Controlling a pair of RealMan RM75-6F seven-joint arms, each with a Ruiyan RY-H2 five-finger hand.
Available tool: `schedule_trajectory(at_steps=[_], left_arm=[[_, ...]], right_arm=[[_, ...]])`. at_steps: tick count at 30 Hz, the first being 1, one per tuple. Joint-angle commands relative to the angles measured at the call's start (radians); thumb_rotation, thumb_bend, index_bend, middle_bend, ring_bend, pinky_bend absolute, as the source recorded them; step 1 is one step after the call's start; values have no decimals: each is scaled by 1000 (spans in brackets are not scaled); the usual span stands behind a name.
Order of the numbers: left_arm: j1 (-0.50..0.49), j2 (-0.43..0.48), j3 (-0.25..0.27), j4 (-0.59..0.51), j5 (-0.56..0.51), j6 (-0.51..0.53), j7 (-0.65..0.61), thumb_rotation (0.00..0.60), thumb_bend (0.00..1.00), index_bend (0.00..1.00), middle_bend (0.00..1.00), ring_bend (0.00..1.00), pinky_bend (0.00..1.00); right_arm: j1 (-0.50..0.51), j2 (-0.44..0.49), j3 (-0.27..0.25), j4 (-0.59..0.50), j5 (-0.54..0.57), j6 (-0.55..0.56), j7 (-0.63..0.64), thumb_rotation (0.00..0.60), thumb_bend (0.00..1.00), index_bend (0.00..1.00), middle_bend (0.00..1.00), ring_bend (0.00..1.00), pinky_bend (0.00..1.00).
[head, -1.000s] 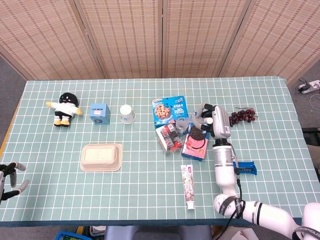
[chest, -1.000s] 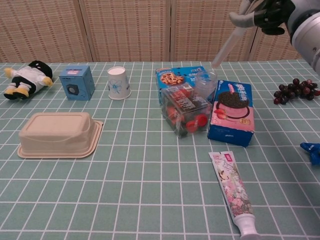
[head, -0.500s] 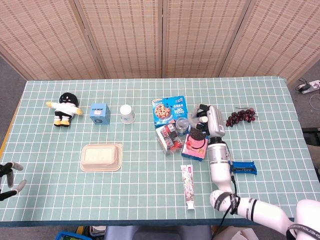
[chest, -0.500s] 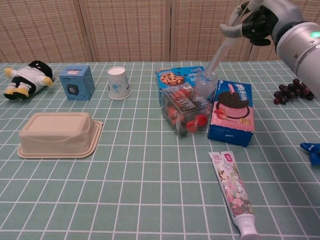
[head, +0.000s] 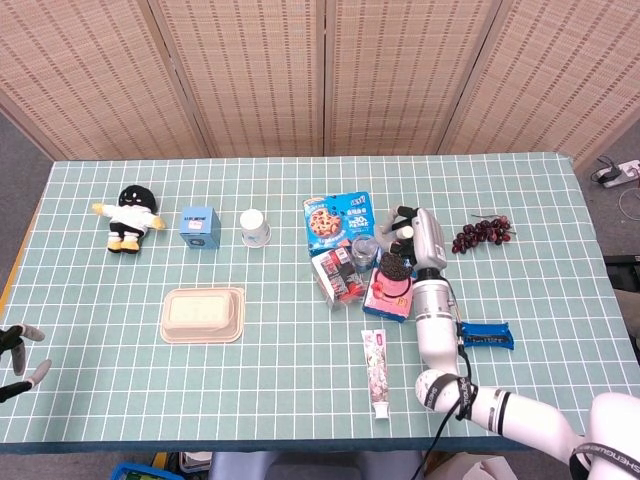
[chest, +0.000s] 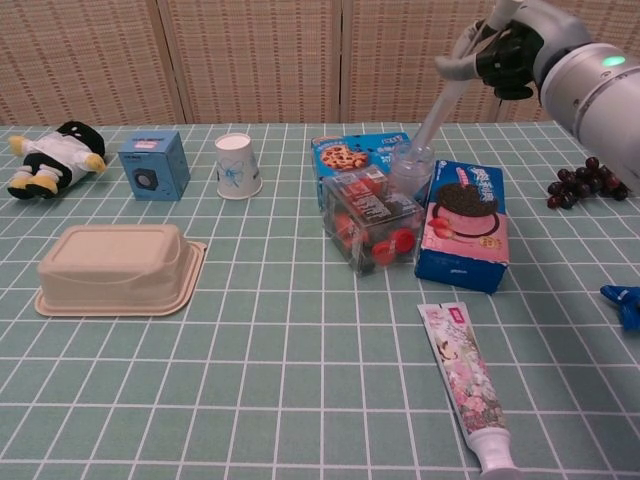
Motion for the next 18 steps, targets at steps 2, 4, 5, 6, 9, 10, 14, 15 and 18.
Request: schedule_trajectory(at_steps=[2,4,5,6,9,10,14,15,18], left_arm=[[0,0,0,0,1,1,0,600,242,555,736,480,706],[1,0,0,0,1,1,0,600,242,555,736,480,706],[1,0,0,0,2,1,0,600,242,555,736,480,706],[1,0,1,0,3,2,0,600,242,555,736,480,706],[1,0,1,-1,3,2,1,600,242,555,736,480,706],[1,0,1,-1,3,2,1,600,242,555,736,480,706],[1,0,2,-1,4,0,3,600,242,555,736,480,706],[1,0,2,-1,5,0,4,600,242,555,736,480,706],[1,-1,2,-1,6,0,7,600,242,555,736,480,706]], right_arm=[[17,5,14,-10,54,-6,-37,600,564,801,1000,1000,1000],[23,6,16,-10,71,-6,-49,600,564,800,1000,1000,1000],[27,7,17,-9,81,-5,-57,600,564,800,1000,1000,1000],[30,7,18,-8,87,-5,-62,600,564,800,1000,1000,1000],[41,5,19,-1,102,-4,-74,600,564,801,1000,1000,1000],[45,4,20,4,107,-4,-77,600,564,801,1000,1000,1000],[60,-3,22,24,119,-7,-81,600,565,800,1000,1000,1000],[64,-6,22,33,121,-11,-80,600,565,800,1000,1000,1000],[75,-15,23,58,130,-20,-77,600,564,800,1000,1000,1000]])
